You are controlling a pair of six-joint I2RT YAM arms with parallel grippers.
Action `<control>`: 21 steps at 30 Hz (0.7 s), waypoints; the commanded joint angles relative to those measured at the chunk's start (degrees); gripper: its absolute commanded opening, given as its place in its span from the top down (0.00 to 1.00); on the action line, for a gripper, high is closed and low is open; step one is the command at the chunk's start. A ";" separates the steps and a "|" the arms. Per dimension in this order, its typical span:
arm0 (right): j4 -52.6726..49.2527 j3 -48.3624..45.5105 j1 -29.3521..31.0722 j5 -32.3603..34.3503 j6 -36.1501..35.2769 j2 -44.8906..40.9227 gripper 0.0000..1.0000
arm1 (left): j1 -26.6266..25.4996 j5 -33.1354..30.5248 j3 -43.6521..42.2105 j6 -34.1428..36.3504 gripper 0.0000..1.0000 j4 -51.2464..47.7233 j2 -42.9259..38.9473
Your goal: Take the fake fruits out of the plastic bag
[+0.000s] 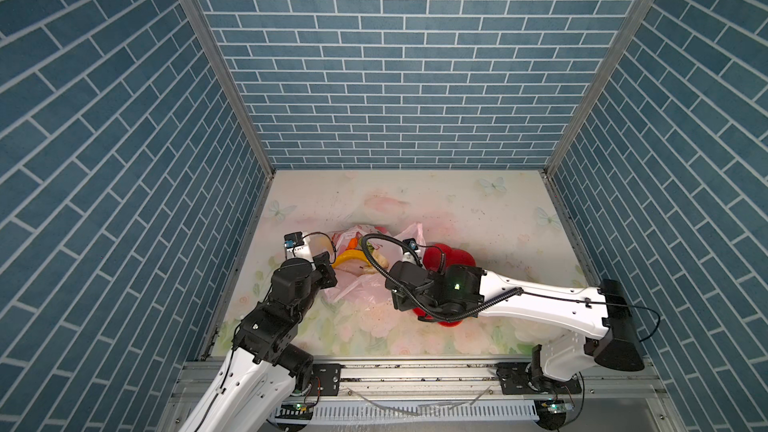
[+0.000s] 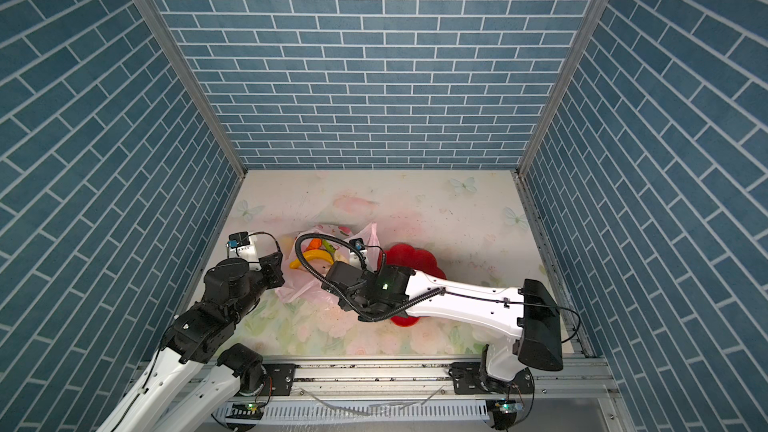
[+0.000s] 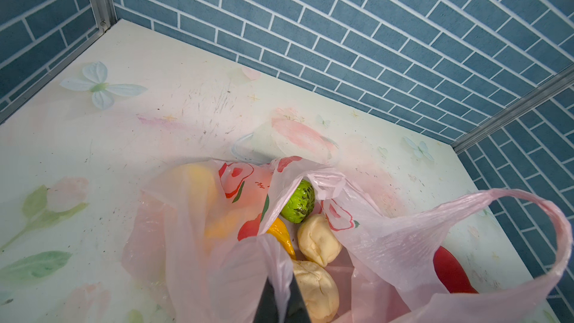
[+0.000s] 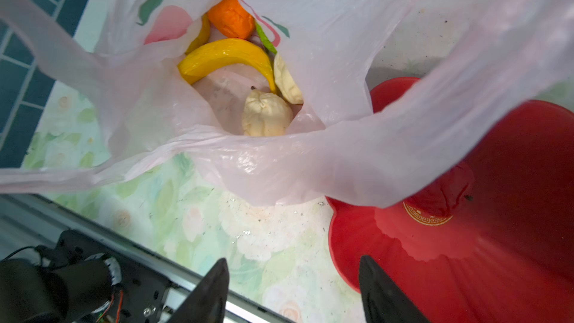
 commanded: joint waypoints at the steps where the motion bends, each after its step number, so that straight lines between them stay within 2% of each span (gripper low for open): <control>1: -7.21 4.07 2.27 -1.17 -2.28 0.87 0.36 | 0.27 1.12 -1.20 0.56 0.93 0.44 -1.16; 4: -12.42 11.91 4.10 -0.02 -4.61 4.80 0.40 | 0.24 1.47 -1.61 0.39 0.93 0.55 -1.79; 10: -10.57 25.81 3.87 0.96 -11.60 14.74 0.51 | 0.25 4.13 -1.29 0.42 0.93 0.62 -1.79; 12: -10.34 30.84 1.78 0.05 -12.73 19.03 0.58 | 0.28 4.51 -1.25 0.24 0.93 0.20 -1.85; 15: -9.31 35.12 -2.47 -5.01 -12.86 23.55 0.64 | 0.27 5.16 -0.76 -0.35 0.93 -1.44 -2.37; 21: -7.50 34.82 -9.22 -10.61 -14.48 27.79 0.69 | 0.28 3.96 0.30 -0.24 0.93 -5.54 -4.41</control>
